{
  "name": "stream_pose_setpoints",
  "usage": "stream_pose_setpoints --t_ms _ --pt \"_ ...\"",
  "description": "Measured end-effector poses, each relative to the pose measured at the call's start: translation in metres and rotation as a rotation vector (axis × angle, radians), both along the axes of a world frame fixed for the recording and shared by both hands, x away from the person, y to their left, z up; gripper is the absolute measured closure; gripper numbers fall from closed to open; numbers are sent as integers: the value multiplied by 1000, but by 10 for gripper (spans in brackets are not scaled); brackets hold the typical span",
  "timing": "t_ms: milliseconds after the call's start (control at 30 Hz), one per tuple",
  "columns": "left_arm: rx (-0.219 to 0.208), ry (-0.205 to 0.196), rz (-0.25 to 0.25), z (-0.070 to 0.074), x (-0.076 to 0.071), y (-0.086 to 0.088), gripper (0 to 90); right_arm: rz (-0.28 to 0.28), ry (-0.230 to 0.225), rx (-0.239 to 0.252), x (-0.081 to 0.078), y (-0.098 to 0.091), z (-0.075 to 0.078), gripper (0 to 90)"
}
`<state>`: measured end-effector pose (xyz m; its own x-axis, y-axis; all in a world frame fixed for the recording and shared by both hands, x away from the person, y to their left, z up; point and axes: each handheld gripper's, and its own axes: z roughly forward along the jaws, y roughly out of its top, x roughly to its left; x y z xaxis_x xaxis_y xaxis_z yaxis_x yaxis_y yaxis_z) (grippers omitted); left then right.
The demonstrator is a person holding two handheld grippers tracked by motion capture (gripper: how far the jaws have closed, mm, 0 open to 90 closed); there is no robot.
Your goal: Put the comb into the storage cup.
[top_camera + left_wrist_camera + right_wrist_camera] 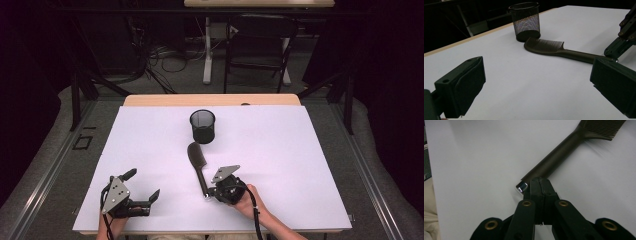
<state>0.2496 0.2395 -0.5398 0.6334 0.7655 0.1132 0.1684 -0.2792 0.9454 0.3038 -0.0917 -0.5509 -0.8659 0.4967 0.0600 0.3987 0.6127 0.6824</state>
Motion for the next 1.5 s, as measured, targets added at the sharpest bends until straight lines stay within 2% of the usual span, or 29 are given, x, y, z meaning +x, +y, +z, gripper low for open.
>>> stream_pose_setpoints --t_ms 900,1500 --pt "-4 4 4 0 0 1 1 25 53 8 1 21 -2 900" --pt "-3 4 5 0 0 1 1 75 37 9 -2 48 -5 900"
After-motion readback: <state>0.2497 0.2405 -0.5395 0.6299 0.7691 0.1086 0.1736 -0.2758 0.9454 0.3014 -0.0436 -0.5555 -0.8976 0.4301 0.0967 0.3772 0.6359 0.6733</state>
